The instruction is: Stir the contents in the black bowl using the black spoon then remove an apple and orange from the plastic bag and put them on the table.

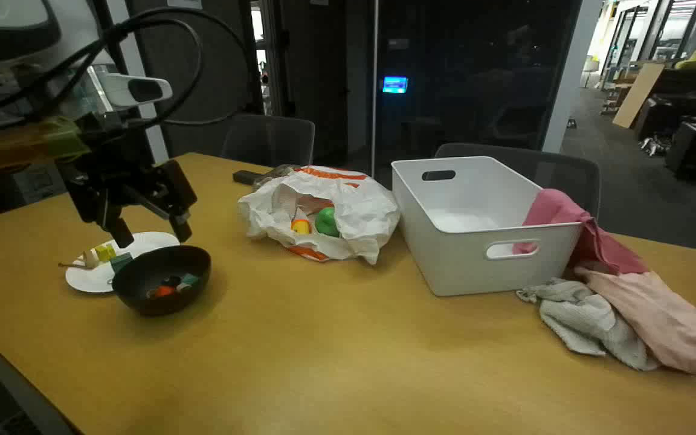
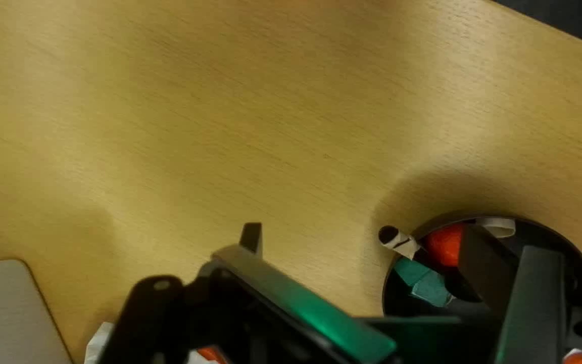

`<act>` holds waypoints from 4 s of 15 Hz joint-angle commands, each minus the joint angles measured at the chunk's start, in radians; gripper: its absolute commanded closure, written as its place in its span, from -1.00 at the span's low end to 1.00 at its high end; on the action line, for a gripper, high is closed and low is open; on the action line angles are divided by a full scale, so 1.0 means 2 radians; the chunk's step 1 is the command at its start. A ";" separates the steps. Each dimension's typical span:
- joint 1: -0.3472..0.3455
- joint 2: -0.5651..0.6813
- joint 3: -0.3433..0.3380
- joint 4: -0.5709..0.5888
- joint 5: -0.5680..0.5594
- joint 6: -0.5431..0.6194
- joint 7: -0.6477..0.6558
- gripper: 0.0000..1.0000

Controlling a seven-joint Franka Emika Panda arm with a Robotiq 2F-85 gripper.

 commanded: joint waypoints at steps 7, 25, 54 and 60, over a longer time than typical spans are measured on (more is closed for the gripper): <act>0.008 -0.001 -0.006 0.010 -0.004 -0.002 0.004 -1.00; 0.046 0.155 -0.038 0.003 0.052 0.122 -0.128 -1.00; 0.053 0.196 -0.036 -0.004 0.043 0.155 -0.310 0.76; 0.053 0.181 -0.013 0.005 -0.067 0.115 -0.283 0.72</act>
